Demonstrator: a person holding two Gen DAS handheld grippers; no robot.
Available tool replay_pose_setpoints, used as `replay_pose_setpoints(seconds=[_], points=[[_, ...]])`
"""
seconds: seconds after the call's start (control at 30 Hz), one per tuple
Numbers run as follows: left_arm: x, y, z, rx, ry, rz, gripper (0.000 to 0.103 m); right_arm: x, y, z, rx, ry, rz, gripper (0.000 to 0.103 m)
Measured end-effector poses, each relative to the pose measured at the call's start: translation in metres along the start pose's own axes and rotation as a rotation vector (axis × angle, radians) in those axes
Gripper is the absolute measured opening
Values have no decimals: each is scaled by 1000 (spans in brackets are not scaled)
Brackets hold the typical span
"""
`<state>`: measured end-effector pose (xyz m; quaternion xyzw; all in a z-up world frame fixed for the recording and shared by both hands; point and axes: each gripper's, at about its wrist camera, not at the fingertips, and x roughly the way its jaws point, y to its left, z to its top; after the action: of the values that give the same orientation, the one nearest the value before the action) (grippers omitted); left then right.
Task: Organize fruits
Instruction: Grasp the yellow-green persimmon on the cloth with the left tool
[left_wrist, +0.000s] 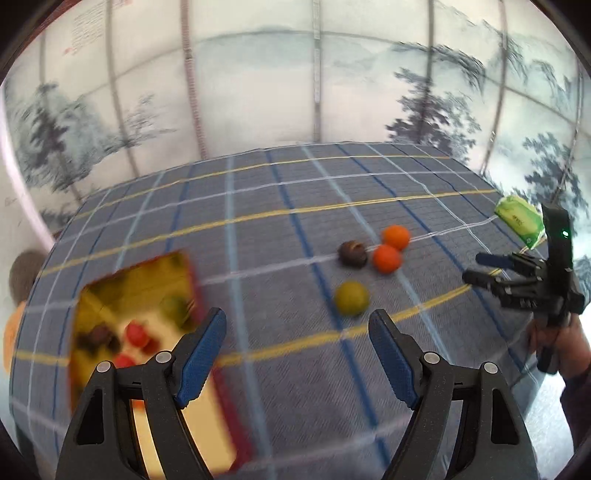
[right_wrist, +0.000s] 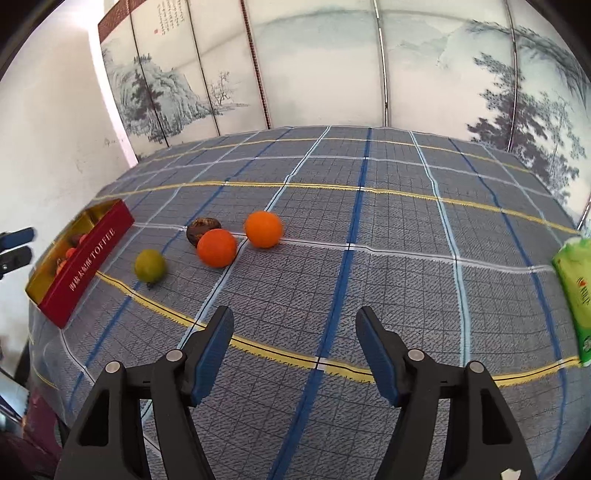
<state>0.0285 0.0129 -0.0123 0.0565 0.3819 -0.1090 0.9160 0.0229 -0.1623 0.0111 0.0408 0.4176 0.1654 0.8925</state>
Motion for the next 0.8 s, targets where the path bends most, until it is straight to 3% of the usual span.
replay_pose_setpoints(seconds=[0.17,0.4,0.5,0.53,0.57,0.67,0.8], points=[[55,-19,19,37,70,-38,78,4,-6,-4,27,-9,47,70],[102,-32,10,7,142,-70,76,-2,-12,-3,55,-43,106,76],[120,-33,5,-13,173,-78,52,-1,-10,-2,43,-43,116,76],[124,-31,2,-31,184,-108,39,0,-10,-2,39,-44,118,76],[122,-32,-1,-41,149,-108,36,0,-9,-2,34,-46,119,76],[119,-40,-4,-16,133,-72,36,1,-9,-2,26,-49,115,79],[102,-40,-4,-61,110,-63,36,8,-7,0,13,-29,86,83]])
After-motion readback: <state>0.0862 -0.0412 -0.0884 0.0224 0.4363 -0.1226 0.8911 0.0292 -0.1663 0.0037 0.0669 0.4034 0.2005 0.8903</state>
